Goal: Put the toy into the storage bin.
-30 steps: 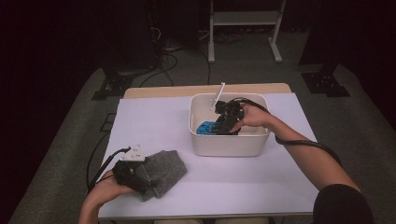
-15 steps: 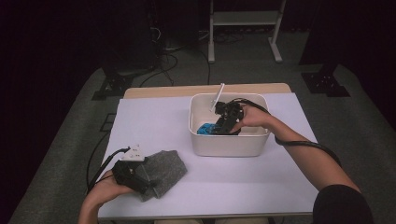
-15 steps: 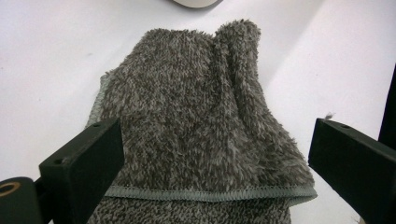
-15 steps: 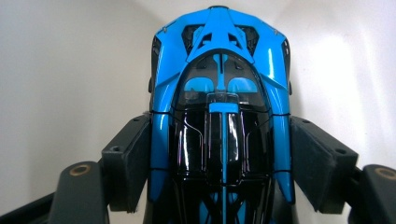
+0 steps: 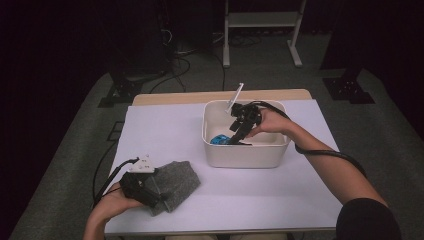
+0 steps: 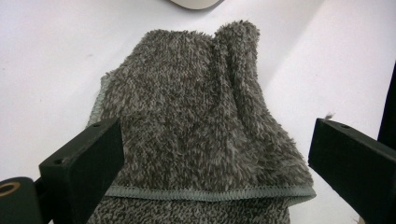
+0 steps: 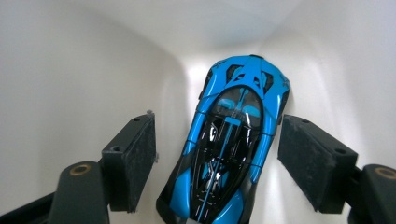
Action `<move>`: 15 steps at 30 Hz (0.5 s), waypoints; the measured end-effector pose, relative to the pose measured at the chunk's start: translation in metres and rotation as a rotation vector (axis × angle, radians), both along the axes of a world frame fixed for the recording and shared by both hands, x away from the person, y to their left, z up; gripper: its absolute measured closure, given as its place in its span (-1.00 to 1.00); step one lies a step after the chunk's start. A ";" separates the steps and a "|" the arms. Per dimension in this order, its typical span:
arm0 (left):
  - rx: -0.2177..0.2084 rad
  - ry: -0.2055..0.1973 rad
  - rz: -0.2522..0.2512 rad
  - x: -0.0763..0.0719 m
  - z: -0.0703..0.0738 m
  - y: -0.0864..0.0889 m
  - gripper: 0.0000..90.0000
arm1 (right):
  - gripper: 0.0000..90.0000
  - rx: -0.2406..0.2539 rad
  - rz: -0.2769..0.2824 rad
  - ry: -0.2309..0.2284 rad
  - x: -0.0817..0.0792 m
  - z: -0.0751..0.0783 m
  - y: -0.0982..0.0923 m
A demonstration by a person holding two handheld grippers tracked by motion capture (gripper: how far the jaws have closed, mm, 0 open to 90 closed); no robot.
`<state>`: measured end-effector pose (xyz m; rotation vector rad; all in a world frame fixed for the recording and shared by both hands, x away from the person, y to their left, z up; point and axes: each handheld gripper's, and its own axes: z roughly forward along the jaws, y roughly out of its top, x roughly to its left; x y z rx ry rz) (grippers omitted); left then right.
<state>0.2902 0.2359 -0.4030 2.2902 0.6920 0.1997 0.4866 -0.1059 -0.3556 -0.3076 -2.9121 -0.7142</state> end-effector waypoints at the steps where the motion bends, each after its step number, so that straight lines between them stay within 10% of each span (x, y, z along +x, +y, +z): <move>1: 0.000 0.001 -0.002 0.000 0.000 0.000 -0.94 | -0.41 -0.001 -0.001 0.001 -0.001 0.001 0.000; 15: -0.005 -0.001 -0.001 -0.001 0.000 -0.001 -0.94 | -0.45 0.027 -0.011 -0.043 -0.012 0.029 -0.014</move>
